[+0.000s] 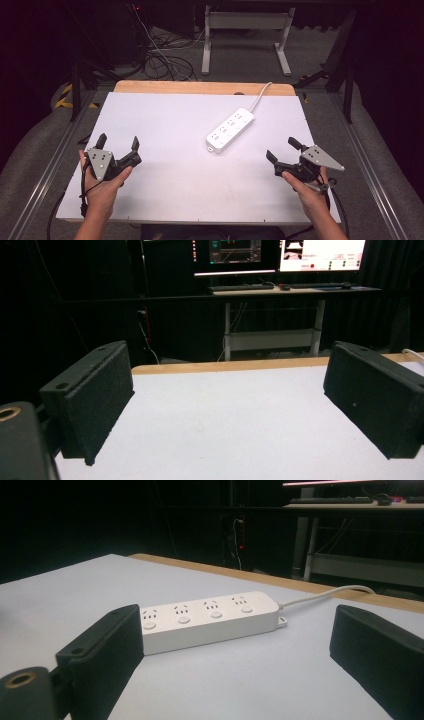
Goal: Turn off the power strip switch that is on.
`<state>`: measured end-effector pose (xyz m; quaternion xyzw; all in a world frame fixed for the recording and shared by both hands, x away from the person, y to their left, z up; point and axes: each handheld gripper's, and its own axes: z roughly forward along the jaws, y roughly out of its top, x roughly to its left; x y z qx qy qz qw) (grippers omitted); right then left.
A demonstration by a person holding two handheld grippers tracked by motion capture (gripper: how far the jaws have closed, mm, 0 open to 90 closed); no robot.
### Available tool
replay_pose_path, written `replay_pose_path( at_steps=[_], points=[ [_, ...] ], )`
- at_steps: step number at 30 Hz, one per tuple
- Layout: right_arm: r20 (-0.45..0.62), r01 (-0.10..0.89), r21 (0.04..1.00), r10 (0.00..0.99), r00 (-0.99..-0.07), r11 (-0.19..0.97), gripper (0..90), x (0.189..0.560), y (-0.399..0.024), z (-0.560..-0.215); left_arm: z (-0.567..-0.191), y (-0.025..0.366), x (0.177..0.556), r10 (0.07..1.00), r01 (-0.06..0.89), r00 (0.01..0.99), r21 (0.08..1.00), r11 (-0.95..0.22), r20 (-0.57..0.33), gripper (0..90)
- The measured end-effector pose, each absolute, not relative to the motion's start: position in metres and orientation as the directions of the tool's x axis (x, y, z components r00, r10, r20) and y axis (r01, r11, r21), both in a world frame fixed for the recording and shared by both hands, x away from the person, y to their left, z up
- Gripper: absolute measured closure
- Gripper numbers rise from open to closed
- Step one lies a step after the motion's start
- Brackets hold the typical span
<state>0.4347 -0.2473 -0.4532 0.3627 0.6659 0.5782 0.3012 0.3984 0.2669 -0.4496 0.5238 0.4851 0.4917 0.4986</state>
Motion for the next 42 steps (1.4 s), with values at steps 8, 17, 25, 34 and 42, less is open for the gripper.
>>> replay_pose_path(
  at_steps=[8,17,25,34,42],
  points=[
    [0.013,0.135,0.988,0.830,-0.557,0.075,7.5,0.4341,-0.2474,-0.4530,-0.4497,0.2663,0.3987,0.998,0.020,0.050,0.999,-0.032,0.031,6.4],
    [0.008,0.134,0.988,0.835,-0.550,0.078,10.4,0.4340,-0.2474,-0.4527,-0.4497,0.2655,0.3991,0.998,0.020,0.053,0.999,-0.026,0.025,6.4],
    [-0.010,0.130,0.987,0.829,-0.559,0.099,15.8,0.4328,-0.2452,-0.4527,-0.4499,0.2646,0.3997,0.998,0.024,0.061,0.999,-0.033,0.032,6.4],
    [-0.001,0.140,0.986,0.834,-0.552,0.094,32.2,0.4335,-0.2468,-0.4520,-0.4499,0.2642,0.3998,0.998,0.024,0.063,0.999,-0.033,0.032,6.4],
    [-0.011,0.128,0.986,0.821,-0.571,0.102,58.9,0.4315,-0.2480,-0.4506,-0.4498,0.2640,0.4001,0.997,0.024,0.064,0.999,-0.035,0.034,6.5]
  ],
)
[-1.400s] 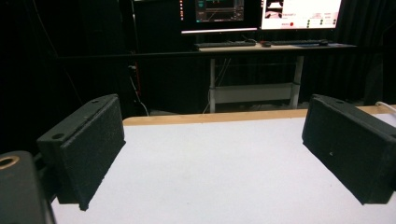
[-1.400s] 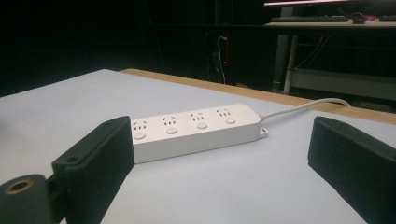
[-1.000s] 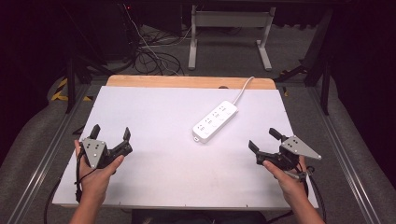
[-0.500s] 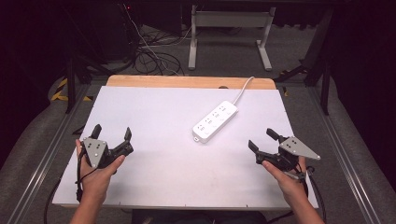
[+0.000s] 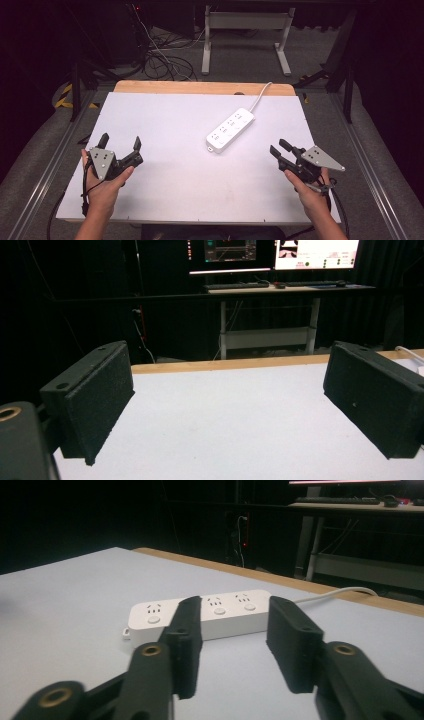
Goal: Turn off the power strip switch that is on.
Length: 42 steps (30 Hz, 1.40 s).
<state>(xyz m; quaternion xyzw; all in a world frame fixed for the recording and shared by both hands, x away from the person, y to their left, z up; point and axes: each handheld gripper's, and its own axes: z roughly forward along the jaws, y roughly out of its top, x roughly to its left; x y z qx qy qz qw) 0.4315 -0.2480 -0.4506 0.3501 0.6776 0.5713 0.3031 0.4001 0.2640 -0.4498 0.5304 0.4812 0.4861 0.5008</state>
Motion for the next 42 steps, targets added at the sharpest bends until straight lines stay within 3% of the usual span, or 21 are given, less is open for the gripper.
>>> replay_pose_path(
  at_steps=[3,5,6,8,16,28,42],
  points=[
    [-0.019,0.127,0.985,0.811,-0.584,0.114,71.8,0.430,-0.248,-0.449,-0.450,0.264,0.400,0.997,0.025,0.067,0.999,-0.033,0.032,6.5],
    [-0.019,0.129,0.985,0.808,-0.589,0.118,74.9,0.430,-0.249,-0.448,-0.450,0.264,0.400,0.997,0.026,0.068,0.999,-0.033,0.032,6.6],
    [-0.019,0.136,0.983,0.801,-0.598,0.125,85.2,0.429,-0.249,-0.447,-0.450,0.264,0.401,0.997,0.026,0.068,0.999,-0.034,0.032,6.5],
    [-0.016,0.144,0.981,0.797,-0.604,0.128,90.0,0.429,-0.249,-0.446,-0.450,0.263,0.401,0.997,0.026,0.069,0.999,-0.033,0.031,6.5],
    [0.032,0.261,0.950,0.780,-0.625,0.170,90.0,0.427,-0.249,-0.440,-0.450,0.263,0.401,0.997,0.025,0.072,0.999,-0.035,0.033,6.6],
    [-0.020,0.294,0.924,0.800,-0.600,0.244,90.0,0.426,-0.245,-0.396,-0.451,0.261,0.402,0.996,0.027,0.076,0.999,-0.042,0.039,6.5],
    [-0.035,0.338,0.891,0.787,-0.616,0.304,90.0,0.447,-0.205,-0.364,-0.451,0.262,0.403,0.996,0.029,0.073,0.999,-0.045,0.043,6.6]
  ],
)
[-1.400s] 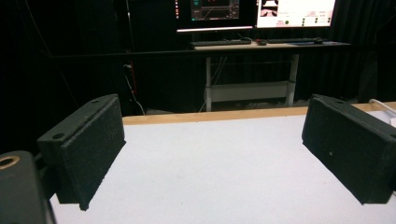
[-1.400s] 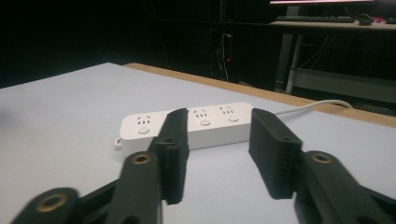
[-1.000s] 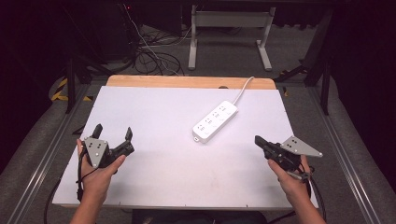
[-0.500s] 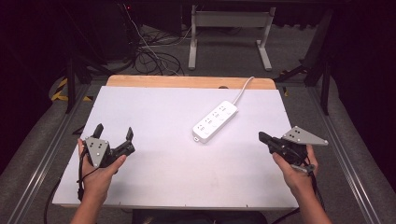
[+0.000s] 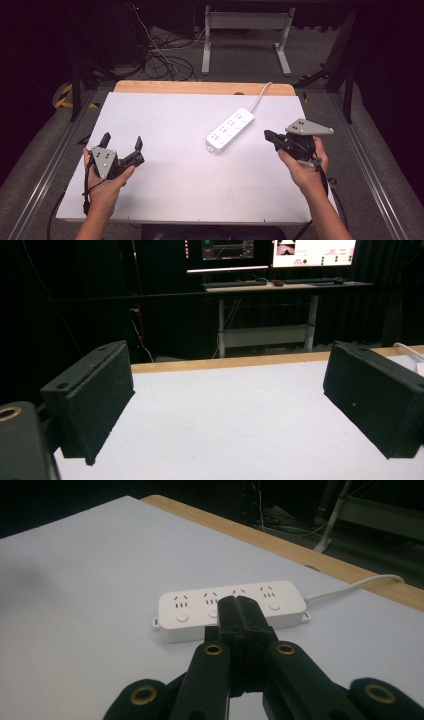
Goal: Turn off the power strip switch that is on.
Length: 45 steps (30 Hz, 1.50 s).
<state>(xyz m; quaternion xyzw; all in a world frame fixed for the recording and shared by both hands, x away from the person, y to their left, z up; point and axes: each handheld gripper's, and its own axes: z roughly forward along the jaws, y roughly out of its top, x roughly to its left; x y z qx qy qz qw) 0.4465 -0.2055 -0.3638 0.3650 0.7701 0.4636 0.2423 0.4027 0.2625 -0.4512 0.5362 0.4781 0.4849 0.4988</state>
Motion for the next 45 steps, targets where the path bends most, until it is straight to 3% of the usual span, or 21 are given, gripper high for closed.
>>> replay_pose_path(
  at_steps=[13,32,45],
  points=[
    [0.016,0.372,0.882,0.771,-0.636,0.289,90.0,0.485,-0.187,-0.344,-0.454,0.270,0.400,0.999,0.046,0.038,0.998,-0.038,0.036,6.6],
    [-0.020,0.393,0.860,0.791,-0.611,0.325,90.0,0.513,-0.177,-0.352,-0.452,0.263,0.406,0.996,0.036,0.074,0.998,-0.052,0.049,6.8],
    [0.006,0.463,0.826,0.817,-0.577,0.321,90.0,0.562,-0.178,-0.379,-0.455,0.274,0.389,0.995,0.050,0.036,0.994,-0.093,0.091,6.8]
  ],
)
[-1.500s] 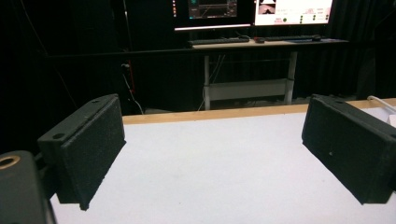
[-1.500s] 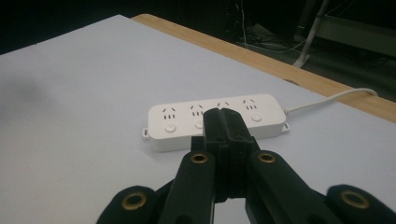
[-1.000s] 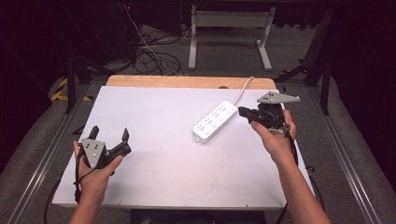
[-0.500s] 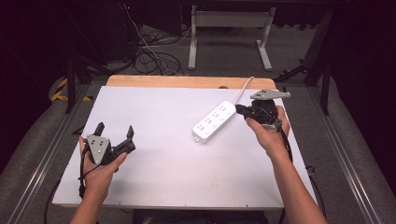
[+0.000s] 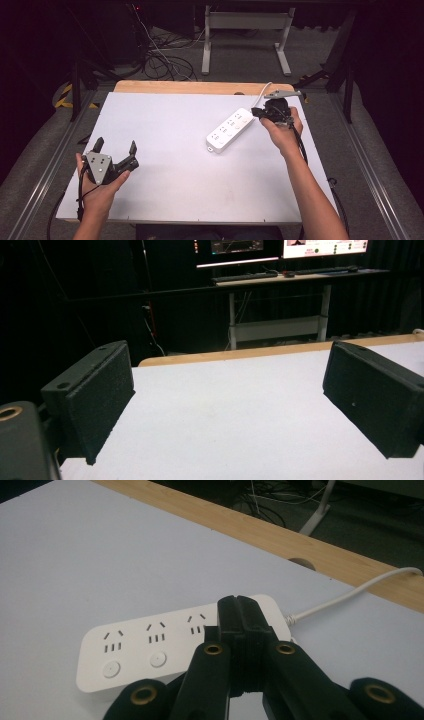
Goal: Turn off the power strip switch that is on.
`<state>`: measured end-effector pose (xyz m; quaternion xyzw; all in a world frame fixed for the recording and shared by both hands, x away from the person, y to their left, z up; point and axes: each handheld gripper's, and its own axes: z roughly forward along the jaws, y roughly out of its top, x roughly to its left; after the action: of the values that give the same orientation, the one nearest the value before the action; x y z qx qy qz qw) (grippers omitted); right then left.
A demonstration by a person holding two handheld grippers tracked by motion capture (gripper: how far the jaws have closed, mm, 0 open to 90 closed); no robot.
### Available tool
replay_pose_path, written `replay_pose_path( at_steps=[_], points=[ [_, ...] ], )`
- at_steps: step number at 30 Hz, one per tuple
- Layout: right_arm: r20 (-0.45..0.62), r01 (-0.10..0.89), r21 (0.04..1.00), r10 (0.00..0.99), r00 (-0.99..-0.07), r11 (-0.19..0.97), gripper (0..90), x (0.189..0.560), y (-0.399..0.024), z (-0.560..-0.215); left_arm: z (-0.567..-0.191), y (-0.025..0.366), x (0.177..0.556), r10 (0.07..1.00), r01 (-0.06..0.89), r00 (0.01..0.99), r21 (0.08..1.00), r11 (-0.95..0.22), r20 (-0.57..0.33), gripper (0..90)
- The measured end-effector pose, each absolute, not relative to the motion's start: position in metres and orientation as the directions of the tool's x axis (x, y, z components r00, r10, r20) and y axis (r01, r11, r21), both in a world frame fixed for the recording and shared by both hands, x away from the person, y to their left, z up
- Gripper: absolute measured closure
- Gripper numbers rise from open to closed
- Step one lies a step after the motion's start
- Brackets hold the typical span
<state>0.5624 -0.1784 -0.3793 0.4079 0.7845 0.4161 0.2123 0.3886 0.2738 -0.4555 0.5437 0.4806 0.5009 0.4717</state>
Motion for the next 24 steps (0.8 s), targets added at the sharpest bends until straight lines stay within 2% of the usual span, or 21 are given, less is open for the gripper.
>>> replay_pose_path(
  at_steps=[13,24],
  points=[
    [-0.046,0.493,0.768,0.804,-0.593,0.408,90.0,0.605,-0.154,-0.413,-0.458,0.273,0.386,0.994,0.063,0.041,0.992,-0.107,0.105,6.8],
    [-0.088,0.511,0.732,0.807,-0.584,0.450,90.0,0.615,-0.150,-0.434,-0.458,0.274,0.387,0.994,0.063,0.043,0.993,-0.102,0.100,6.8]
  ],
)
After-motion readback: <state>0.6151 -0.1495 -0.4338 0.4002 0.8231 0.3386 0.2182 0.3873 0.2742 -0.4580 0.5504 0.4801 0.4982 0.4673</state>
